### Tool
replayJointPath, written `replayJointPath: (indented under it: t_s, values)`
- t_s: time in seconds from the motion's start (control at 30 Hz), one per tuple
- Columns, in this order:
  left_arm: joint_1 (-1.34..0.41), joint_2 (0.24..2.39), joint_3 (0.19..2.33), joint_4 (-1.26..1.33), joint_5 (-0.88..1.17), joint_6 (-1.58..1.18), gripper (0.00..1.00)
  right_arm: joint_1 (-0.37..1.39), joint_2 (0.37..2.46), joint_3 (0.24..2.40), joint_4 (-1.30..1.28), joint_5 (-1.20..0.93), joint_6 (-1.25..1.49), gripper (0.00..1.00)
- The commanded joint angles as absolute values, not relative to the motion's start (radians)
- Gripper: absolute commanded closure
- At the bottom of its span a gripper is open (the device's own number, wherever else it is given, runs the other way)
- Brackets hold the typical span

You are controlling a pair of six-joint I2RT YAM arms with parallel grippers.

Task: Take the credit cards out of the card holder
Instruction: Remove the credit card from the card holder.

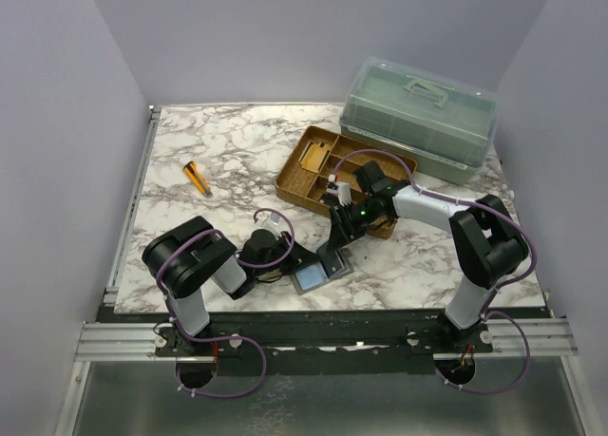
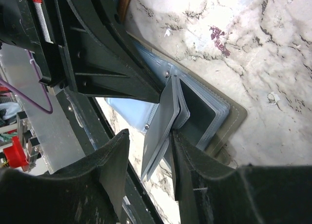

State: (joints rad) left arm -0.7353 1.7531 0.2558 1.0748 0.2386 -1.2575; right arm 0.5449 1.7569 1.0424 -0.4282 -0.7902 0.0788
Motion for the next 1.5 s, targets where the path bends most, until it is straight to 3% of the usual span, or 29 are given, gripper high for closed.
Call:
replayJointPath:
  t_s: [0.0,0.43,1.07,1.47]
  values:
    - [-0.741,1.746,0.241,1.051,0.248,-1.232,0.92,0.561,1.763,1.053,-0.447,-0.778,0.082,0.56]
    - [-0.737,1.738,0.232,1.057,0.246,-1.233,0.91,0.558,1.733,1.051,-0.474,-0.767,0.059,0.56]
    - [-0.721,1.674,0.182,1.058,0.246,-1.235,0.84,0.557,1.76,1.032,-0.468,-0.966,0.032,0.57]
    - [-0.715,1.676,0.174,1.058,0.248,-1.235,0.83,0.558,1.796,1.04,-0.46,-0.985,0.044,0.72]
